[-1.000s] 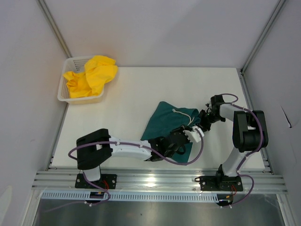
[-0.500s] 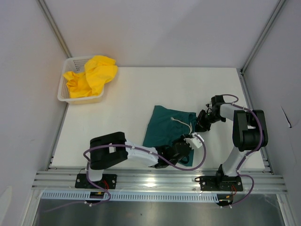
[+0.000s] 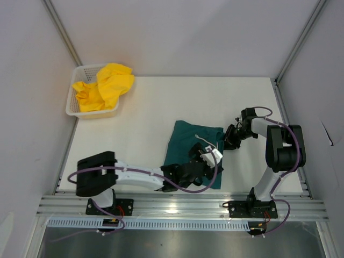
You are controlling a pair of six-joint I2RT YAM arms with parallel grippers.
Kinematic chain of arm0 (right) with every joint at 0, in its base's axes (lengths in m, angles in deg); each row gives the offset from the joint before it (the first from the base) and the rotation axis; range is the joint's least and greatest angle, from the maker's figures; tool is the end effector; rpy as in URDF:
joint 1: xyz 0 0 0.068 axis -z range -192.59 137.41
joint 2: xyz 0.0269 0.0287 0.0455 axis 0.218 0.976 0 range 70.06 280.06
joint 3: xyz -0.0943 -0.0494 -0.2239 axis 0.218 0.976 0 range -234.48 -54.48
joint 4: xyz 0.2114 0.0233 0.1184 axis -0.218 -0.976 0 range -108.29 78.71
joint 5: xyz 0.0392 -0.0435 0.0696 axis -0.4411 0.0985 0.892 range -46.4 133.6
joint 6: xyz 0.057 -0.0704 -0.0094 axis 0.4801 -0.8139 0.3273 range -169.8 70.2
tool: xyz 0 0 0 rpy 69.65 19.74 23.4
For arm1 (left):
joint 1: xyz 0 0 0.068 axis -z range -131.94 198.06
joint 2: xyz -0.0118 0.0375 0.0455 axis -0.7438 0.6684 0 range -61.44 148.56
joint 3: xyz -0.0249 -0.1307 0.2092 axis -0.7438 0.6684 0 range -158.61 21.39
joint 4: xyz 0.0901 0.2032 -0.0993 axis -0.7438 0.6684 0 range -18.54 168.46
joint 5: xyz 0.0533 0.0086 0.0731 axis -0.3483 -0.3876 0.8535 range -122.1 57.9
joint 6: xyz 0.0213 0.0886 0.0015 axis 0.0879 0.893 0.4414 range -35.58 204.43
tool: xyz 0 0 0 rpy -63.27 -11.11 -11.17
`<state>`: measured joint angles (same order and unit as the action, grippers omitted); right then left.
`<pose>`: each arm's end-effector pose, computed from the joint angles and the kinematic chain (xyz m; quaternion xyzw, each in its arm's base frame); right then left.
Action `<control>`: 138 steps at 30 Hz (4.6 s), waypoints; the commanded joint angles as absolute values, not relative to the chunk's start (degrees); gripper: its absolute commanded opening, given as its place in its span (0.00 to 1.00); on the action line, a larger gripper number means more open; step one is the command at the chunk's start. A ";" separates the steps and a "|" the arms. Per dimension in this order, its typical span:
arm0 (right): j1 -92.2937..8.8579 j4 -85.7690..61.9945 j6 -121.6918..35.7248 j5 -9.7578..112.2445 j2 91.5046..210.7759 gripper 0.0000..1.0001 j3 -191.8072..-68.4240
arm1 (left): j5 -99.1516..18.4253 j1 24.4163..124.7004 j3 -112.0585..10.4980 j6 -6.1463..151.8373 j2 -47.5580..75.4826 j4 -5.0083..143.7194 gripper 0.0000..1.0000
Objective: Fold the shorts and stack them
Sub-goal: Fold the shorts
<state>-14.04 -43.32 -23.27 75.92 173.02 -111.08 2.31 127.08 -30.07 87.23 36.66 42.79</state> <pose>0.3002 0.0512 0.0837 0.1800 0.9389 0.2922 0.0273 0.1188 -0.3707 0.1828 0.3746 0.6979 -0.1583 0.5896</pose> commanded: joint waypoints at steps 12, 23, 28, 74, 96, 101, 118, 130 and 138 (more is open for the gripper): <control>-8.29 -45.74 -21.76 74.10 166.49 0.49 -117.94 | -16.00 117.77 -16.94 71.78 12.13 40.34 0.99; -6.70 -43.99 -18.95 65.49 151.90 0.99 -111.62 | -20.06 108.09 -15.26 63.24 6.94 48.95 0.99; -13.00 -40.74 -18.42 59.45 143.73 0.99 -106.00 | -19.18 106.86 -14.65 61.67 5.54 51.33 0.99; -40.01 -36.43 -30.03 34.99 162.00 0.89 -113.54 | -14.17 93.59 -14.66 52.52 -13.89 87.46 0.94; -70.31 -49.01 49.47 20.06 129.48 0.88 -98.10 | -11.55 90.51 -8.67 47.07 -13.45 83.14 0.98; -75.95 -45.75 61.63 18.47 132.72 0.89 -95.36 | -7.68 90.51 -7.18 47.95 -15.65 85.52 0.99; -85.89 -26.68 91.70 9.59 147.13 0.81 -85.60 | 0.68 90.51 1.26 50.85 -27.78 85.87 0.99; -85.10 -35.45 94.87 4.67 146.09 0.32 -84.37 | 0.94 90.51 1.26 51.73 -27.69 85.87 0.99; -74.14 -38.45 69.70 7.56 134.76 0.00 -80.15 | 0.77 90.51 1.09 51.82 -27.69 86.05 0.99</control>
